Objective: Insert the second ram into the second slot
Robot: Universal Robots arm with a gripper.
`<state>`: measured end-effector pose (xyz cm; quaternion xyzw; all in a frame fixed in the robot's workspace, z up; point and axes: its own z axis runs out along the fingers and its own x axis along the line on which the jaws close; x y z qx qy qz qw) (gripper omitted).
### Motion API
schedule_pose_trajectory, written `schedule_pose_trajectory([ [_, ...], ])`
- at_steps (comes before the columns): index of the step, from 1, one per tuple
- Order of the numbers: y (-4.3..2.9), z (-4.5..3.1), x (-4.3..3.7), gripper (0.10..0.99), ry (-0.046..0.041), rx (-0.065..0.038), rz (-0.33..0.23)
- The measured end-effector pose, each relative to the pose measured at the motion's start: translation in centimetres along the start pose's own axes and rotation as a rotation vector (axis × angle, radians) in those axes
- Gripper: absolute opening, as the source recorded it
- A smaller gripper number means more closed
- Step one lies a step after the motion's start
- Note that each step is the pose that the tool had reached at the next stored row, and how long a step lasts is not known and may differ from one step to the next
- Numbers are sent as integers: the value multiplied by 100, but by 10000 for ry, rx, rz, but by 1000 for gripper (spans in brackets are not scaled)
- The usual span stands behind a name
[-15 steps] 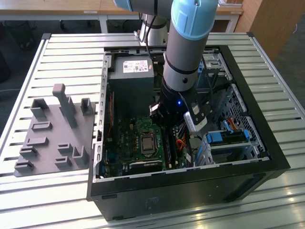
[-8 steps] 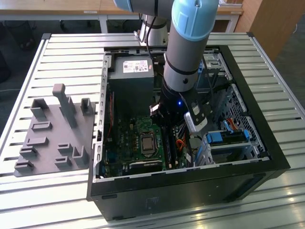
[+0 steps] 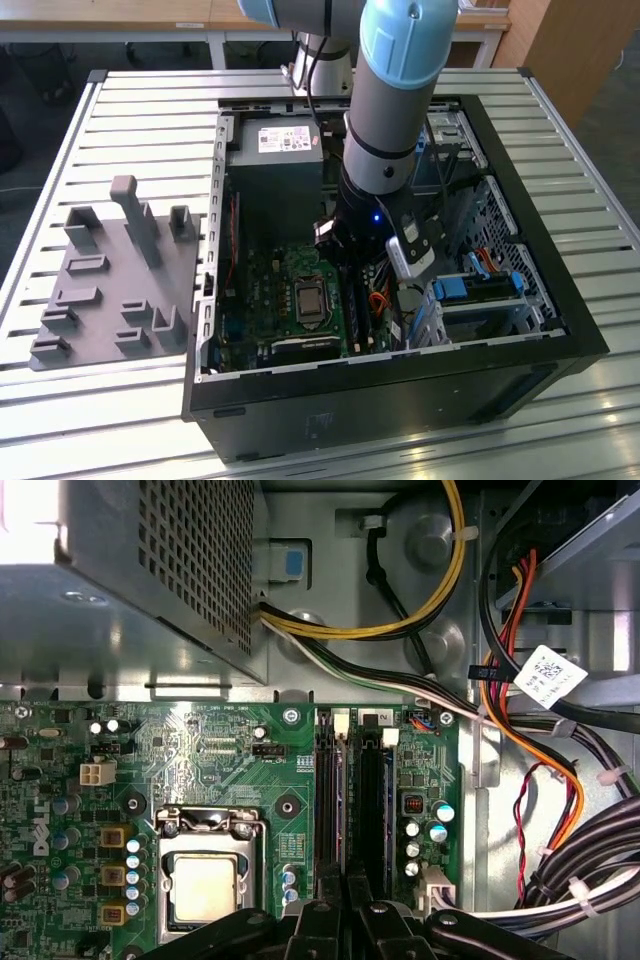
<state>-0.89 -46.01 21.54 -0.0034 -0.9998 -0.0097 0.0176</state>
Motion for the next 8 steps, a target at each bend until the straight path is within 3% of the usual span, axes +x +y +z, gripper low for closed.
schedule_pose_trajectory([
  [8,-5,-13,0,137,-2,-4,64],
])
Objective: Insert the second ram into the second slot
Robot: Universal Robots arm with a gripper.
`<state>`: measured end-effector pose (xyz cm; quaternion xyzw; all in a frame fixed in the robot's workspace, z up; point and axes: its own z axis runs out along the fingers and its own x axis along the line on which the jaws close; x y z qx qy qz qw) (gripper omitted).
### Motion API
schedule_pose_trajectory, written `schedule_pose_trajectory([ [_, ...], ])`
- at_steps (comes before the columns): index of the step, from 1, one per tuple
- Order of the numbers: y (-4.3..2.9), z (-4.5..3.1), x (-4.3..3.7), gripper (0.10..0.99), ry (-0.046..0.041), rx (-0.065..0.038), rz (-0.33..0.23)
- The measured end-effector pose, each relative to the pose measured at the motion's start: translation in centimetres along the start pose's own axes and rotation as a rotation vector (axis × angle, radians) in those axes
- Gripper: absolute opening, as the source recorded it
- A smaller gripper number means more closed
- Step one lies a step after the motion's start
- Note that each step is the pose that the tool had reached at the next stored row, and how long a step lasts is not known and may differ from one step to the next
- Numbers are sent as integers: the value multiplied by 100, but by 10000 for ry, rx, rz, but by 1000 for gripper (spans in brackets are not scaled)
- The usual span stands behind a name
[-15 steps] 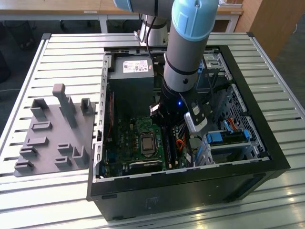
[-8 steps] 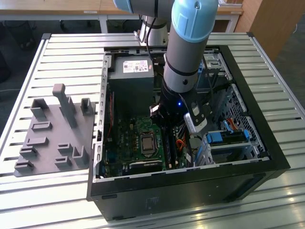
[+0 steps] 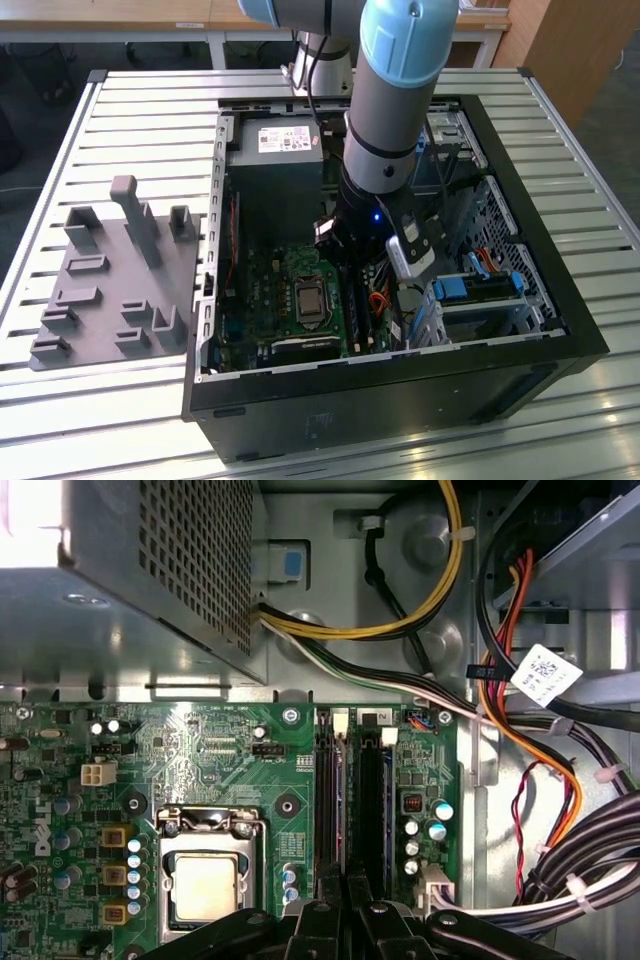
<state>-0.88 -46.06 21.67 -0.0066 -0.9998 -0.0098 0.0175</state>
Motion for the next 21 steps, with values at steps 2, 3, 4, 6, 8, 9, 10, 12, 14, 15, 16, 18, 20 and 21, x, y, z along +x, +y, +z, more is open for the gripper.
schedule_pose_trajectory([
  [2,-3,2,0,137,-2,-4,69],
  [3,-4,4,0,137,-3,-5,96],
  [4,-4,5,0,137,-2,-4,110],
  [6,-5,12,0,137,-2,-3,116],
  [8,-5,20,-1,137,-2,-3,117],
  [9,-4,28,-1,137,-3,-6,117],
  [10,-5,36,-1,137,-2,-6,117],
  [12,-5,45,-2,137,-2,-4,117],
  [14,-6,45,-2,137,-2,-2,117],
  [15,-5,45,-2,137,-2,-3,117],
  [16,-5,46,-2,137,-2,-3,117],
  [18,-5,47,-2,137,-2,-4,117],
  [20,-5,47,-2,149,-2,-4,117],
  [21,-5,46,-2,149,-3,-6,117],
])
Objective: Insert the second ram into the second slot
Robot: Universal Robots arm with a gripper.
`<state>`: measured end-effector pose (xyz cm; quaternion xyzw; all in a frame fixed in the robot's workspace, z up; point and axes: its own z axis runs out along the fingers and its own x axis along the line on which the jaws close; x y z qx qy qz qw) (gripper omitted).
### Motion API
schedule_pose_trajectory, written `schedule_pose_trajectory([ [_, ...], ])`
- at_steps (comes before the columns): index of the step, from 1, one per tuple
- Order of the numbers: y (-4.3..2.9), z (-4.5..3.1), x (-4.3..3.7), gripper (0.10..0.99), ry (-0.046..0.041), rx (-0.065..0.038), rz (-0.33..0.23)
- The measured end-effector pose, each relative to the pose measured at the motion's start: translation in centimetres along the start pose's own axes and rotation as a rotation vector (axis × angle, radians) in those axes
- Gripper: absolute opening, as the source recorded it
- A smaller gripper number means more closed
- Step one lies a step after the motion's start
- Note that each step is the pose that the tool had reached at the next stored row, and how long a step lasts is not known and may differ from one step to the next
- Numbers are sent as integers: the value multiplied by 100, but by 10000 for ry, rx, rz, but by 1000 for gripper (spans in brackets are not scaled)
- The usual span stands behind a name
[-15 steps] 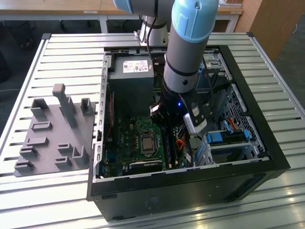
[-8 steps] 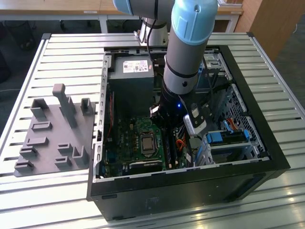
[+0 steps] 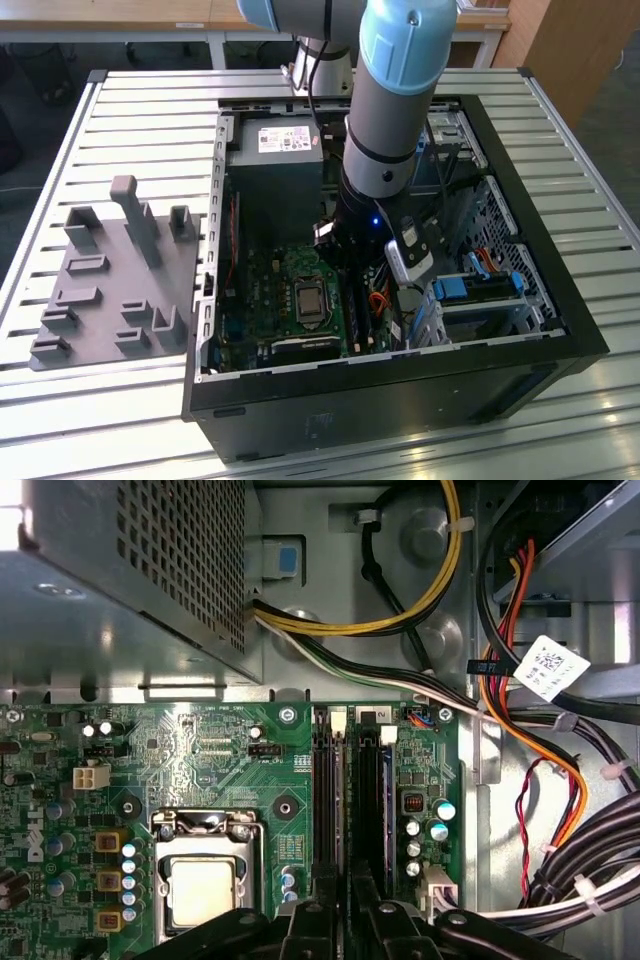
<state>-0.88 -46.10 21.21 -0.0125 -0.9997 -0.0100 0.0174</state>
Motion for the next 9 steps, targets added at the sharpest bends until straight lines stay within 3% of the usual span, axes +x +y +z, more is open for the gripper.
schedule_pose_trajectory([
  [1,0,-5,0,212,0,1,0],
  [9,3,-164,6,212,1,2,0],
])
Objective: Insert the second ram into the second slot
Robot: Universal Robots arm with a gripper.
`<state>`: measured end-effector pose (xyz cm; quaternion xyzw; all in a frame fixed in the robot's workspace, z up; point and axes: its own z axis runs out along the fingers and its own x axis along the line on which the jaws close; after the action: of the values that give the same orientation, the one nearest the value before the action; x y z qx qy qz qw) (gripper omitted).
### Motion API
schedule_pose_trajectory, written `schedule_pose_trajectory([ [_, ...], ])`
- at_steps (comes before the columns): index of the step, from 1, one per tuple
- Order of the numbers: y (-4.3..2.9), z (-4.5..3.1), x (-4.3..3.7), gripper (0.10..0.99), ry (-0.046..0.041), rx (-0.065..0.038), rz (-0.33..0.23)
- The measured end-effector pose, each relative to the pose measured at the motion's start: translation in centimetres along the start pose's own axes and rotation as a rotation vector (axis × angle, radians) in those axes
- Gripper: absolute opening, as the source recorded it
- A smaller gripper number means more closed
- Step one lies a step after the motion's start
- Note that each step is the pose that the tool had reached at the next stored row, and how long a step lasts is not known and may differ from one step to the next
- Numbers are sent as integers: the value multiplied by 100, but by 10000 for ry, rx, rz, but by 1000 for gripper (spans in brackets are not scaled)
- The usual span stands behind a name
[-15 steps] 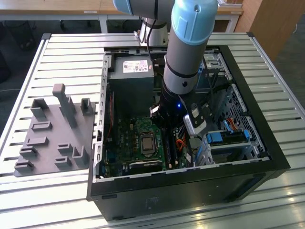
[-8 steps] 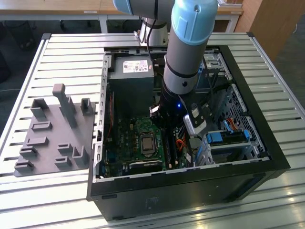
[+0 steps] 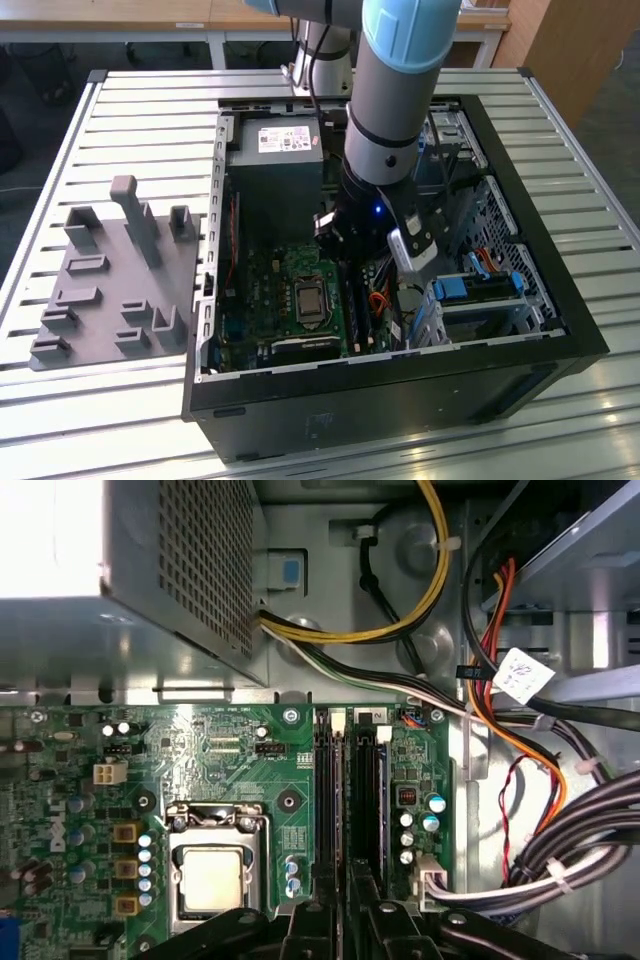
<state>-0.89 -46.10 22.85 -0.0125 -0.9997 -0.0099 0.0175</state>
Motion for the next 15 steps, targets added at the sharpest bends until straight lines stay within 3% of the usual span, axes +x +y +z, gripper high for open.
schedule_pose_trajectory([
  [3,0,-1,0,196,-1,1,-1],
  [5,0,-1,0,106,-1,3,0],
  [15,-2,76,-4,106,-8,7,0],
])
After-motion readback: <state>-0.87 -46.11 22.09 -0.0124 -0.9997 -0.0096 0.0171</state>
